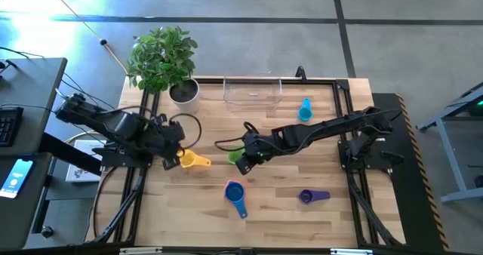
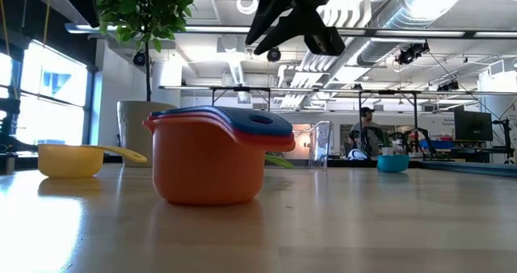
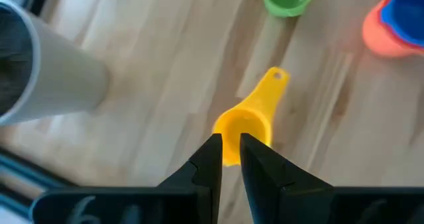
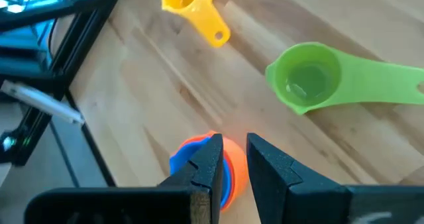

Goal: Nest measuring cups in basket
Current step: Stack the yellow measuring cup on top of the blue measuring cup

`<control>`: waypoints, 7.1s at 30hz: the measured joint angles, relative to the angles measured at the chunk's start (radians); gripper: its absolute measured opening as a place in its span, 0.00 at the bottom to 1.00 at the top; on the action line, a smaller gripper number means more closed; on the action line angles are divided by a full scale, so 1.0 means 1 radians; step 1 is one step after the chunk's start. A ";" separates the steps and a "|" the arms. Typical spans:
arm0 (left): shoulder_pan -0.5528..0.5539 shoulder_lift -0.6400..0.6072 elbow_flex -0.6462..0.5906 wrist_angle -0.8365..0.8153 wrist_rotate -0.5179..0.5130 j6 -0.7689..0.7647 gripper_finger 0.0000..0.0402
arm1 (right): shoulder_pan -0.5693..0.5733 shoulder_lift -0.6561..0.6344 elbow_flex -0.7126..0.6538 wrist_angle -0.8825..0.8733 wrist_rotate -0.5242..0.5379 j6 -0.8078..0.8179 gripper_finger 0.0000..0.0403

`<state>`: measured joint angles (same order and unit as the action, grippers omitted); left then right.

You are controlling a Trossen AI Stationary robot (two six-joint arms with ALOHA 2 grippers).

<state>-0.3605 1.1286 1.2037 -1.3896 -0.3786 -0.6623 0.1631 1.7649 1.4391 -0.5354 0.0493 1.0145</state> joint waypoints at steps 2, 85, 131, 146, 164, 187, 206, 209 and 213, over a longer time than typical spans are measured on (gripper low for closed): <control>0.026 -0.024 0.000 -0.030 0.000 0.043 0.12 | -0.001 0.000 0.000 -0.002 0.010 0.009 0.15; 0.459 0.285 -0.473 0.457 0.399 0.577 0.15 | -0.229 -0.150 0.000 -0.196 -0.042 -0.283 0.15; 0.166 0.287 -0.007 0.798 0.419 0.859 0.01 | -0.340 -0.255 0.000 -0.255 0.155 -0.177 0.15; 0.141 0.473 -0.008 0.873 0.421 0.866 0.01 | -0.340 -0.254 0.000 -0.333 0.187 -0.124 0.15; 0.123 0.599 -0.008 0.918 0.474 0.821 0.01 | -0.340 -0.254 0.000 -0.360 0.211 -0.124 0.15; 0.120 0.598 -0.008 0.889 0.488 0.760 0.05 | -0.339 -0.254 0.000 -0.360 0.210 -0.124 0.15; 0.119 0.649 -0.009 0.904 0.524 0.743 0.08 | -0.339 -0.254 0.000 -0.364 0.204 -0.124 0.15; 0.119 0.653 -0.008 0.906 0.525 0.743 0.08 | -0.339 -0.254 0.000 -0.367 0.198 -0.124 0.15; 0.124 0.654 -0.008 0.908 0.527 0.744 0.08 | -0.339 -0.254 0.000 -0.366 0.193 -0.124 0.15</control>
<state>-0.2367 1.7824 1.1954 -0.4814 0.1488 0.0813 -0.1761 1.5107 1.4391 -0.9018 0.2419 0.8902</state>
